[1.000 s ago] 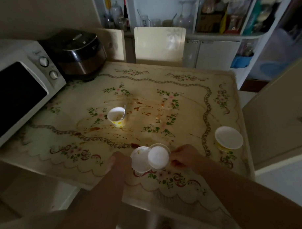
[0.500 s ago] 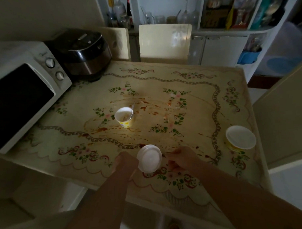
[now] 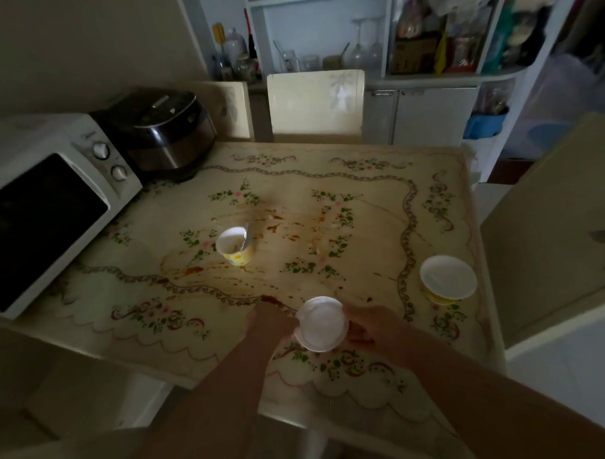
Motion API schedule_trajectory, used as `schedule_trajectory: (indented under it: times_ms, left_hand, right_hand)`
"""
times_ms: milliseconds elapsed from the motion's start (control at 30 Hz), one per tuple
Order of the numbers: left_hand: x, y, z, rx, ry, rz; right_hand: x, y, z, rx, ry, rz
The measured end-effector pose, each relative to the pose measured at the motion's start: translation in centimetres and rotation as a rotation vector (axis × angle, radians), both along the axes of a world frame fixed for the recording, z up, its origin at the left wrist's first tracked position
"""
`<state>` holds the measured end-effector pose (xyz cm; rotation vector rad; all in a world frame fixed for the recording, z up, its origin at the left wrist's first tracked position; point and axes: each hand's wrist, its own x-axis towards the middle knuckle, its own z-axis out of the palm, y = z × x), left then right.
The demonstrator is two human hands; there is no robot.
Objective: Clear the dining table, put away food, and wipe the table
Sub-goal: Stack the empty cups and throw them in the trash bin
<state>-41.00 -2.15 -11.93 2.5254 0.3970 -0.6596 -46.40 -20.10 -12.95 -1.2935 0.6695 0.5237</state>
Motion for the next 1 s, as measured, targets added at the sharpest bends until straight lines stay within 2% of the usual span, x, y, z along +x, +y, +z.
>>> schedule_trajectory:
  times_ms: [167,367,533,733,867,1000]
  left_hand:
    - [-1.7,-3.6,1.3,-0.127,0.023,0.028]
    - [-3.5,-6.6,0.6,-0.318,-0.071,0.109]
    - [-2.8,-7.7,0.9,-0.418,-0.047,0.203]
    - [2.4,-7.1,0.9,-0.285,-0.185,0.196]
    - [7.4,-6.6,0.8,-0.2,-0.202,0.083]
    - [11.7,-6.9,0.4,-0.03,-0.193,-0.024]
  right_hand:
    - [-2.4,-3.6,0.6,0.065,0.04,0.01]
    - [-3.9,-6.9,0.8,0.087,0.034,-0.075]
    - [-3.8,-7.4,1.2,0.103,0.011,-0.158]
    - [-0.7,-7.7,1.2,0.077,-0.024,-0.246]
    - [2.0,-7.5,0.9,0.087,-0.011,-0.32]
    - [5.0,-7.0,0.1,0.094,-0.004,-0.35]
